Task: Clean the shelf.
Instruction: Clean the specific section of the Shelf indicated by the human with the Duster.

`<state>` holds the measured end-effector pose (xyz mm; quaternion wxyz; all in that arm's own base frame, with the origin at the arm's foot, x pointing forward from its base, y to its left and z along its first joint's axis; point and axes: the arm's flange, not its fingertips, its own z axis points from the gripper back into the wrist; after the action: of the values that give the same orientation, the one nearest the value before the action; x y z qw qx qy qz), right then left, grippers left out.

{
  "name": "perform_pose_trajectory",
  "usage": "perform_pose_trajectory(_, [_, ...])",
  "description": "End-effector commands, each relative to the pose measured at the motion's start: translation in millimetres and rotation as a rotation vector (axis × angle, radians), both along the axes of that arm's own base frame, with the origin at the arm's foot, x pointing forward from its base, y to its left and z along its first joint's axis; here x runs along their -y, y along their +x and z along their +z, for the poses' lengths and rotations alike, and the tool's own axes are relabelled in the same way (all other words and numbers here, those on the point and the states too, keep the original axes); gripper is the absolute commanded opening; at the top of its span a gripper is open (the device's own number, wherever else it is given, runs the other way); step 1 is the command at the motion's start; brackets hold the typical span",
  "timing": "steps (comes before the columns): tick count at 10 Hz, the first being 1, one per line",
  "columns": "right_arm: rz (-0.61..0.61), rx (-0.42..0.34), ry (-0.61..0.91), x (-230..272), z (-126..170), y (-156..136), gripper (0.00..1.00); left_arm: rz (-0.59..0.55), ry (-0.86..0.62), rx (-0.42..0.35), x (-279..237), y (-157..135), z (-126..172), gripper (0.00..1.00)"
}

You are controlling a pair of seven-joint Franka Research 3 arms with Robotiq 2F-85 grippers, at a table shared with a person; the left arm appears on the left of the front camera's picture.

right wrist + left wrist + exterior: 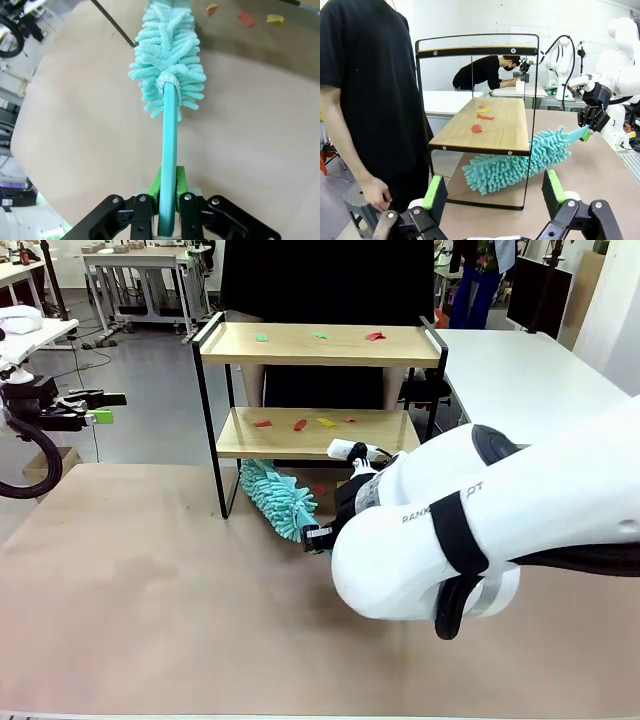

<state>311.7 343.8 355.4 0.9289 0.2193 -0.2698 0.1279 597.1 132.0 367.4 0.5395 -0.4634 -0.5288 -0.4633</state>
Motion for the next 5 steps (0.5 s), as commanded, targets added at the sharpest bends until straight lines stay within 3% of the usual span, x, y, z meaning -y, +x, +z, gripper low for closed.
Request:
perform_pose_trajectory(1, [-0.093, 0.040, 0.056, -30.2, 2.8, -6.2, 0.12, -0.003, 0.003, 0.009, 0.7, -1.9, 2.1, 1.00])
perform_pose_trajectory(5, [-0.137, 0.052, 0.118, -59.0, -4.1, -2.6, 0.12, -0.003, 0.003, 0.009, 0.7, -1.9, 2.1, 1.00])
